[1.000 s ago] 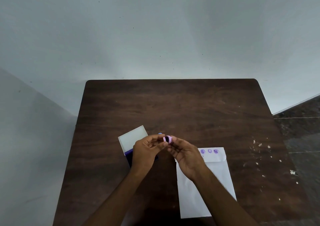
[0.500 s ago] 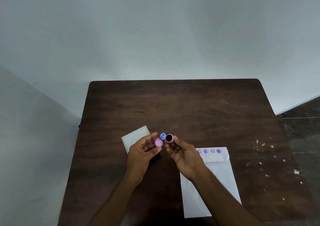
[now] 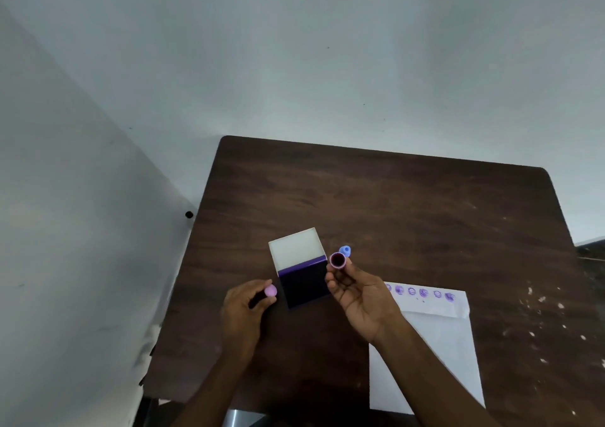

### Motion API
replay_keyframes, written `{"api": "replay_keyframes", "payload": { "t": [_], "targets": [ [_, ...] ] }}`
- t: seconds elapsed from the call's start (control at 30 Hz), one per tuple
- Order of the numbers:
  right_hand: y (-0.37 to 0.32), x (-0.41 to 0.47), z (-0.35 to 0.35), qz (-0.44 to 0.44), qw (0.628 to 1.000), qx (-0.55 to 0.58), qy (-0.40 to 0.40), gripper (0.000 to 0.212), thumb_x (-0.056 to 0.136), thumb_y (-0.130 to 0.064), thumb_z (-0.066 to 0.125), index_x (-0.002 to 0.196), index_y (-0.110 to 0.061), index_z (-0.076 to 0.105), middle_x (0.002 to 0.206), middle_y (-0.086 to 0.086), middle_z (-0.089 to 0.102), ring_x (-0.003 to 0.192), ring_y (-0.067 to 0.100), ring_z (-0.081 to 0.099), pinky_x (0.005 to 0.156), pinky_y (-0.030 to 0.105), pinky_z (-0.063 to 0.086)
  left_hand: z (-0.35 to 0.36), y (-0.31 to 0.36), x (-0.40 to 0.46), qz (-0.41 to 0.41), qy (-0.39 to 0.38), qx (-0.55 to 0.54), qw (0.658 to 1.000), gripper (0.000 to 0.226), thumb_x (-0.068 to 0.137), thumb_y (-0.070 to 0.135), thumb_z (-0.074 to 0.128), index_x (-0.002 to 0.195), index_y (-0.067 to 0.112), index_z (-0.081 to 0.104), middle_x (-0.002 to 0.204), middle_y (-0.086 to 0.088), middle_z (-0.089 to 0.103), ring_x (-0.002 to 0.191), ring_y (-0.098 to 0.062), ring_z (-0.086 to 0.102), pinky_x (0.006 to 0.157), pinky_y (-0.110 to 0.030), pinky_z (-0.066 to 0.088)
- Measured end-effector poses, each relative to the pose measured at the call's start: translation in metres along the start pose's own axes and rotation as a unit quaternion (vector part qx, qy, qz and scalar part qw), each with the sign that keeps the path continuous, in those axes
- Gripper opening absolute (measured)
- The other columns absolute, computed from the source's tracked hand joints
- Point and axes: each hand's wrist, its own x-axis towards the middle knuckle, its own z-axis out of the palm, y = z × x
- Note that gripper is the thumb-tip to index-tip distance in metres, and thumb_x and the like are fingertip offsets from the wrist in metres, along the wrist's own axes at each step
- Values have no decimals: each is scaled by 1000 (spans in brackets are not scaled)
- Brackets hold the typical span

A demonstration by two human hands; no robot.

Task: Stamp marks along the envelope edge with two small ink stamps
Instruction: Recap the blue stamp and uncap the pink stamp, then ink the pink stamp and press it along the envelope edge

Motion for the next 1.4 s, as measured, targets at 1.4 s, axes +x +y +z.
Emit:
{"api": "replay_keyframes", "payload": {
  "t": [1.4],
  "targets": [
    [26, 14, -5, 94, 991, 25, -96, 51, 62, -7, 88, 108, 3, 69, 102, 20, 64, 76, 21, 61, 79, 34, 53, 5, 91, 6, 121, -54, -100, 986, 39, 69, 53, 74, 94, 24, 71, 94, 13, 66, 89, -10, 63, 74, -16, 52]
  ]
}}
